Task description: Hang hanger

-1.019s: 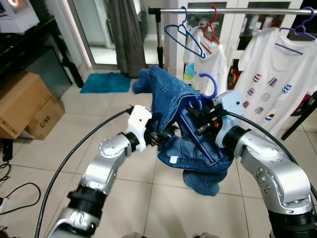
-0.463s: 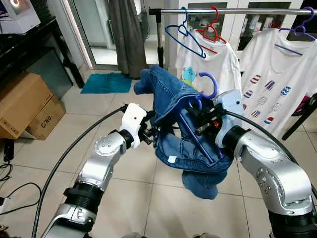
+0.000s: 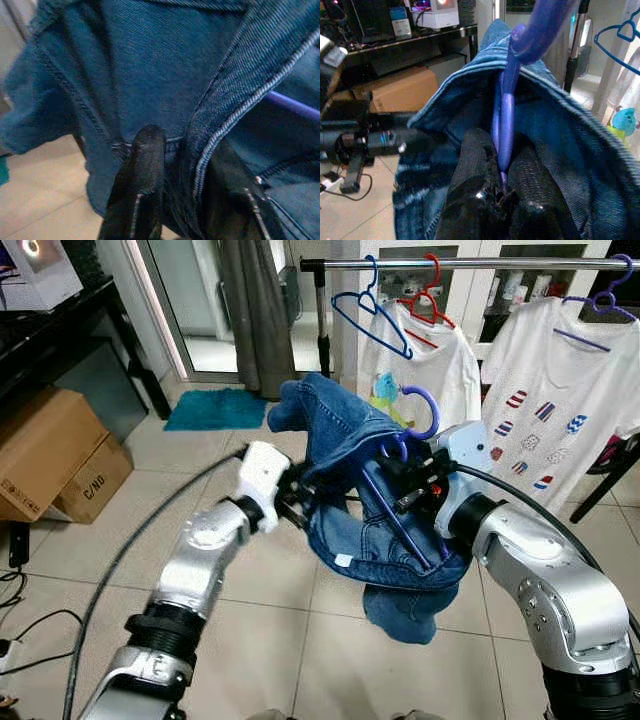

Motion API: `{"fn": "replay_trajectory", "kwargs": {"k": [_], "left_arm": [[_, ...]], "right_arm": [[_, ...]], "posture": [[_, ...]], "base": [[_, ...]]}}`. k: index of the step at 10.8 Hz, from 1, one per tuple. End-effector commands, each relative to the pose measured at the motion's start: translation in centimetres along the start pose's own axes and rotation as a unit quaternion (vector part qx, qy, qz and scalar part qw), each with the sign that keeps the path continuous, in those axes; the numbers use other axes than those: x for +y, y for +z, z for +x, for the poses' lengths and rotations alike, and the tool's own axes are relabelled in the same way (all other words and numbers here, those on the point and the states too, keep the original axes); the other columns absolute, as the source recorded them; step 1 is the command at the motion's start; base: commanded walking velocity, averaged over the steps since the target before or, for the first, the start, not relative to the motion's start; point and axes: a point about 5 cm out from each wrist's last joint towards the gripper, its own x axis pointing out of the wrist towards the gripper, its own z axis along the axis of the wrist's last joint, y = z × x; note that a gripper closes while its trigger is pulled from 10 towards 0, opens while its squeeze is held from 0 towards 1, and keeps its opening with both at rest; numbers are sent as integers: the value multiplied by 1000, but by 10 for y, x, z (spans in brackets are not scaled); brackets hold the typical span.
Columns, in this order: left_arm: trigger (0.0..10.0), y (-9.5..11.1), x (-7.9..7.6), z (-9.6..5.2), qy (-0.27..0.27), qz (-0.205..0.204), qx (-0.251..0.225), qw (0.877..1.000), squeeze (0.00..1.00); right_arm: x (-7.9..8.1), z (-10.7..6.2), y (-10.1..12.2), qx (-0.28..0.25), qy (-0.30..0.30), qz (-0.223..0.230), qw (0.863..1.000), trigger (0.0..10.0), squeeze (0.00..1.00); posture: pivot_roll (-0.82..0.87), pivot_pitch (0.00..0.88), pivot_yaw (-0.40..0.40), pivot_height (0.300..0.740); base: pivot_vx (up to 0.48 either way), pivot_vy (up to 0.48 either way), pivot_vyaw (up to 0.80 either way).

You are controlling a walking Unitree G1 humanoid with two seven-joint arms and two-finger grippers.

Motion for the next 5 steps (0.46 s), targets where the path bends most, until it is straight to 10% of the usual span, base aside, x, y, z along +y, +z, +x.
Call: {"fn": "replay_trajectory", "kwargs": {"k": [1, 5], "left_arm": [[0, 12, 10, -1, 15, 6, -22, 1000, 0], [0, 45, 51, -15, 80, 38, -55, 995, 0]], "right_arm": [[6, 1, 8, -17, 17, -7, 1000, 0, 0], [8, -1, -1, 0, 26, -15, 1000, 0, 0]], "posture": [[-91, 0, 121, 740], [-83, 0, 125, 740]], "base": [[0, 0, 0], [0, 0, 0]]}}
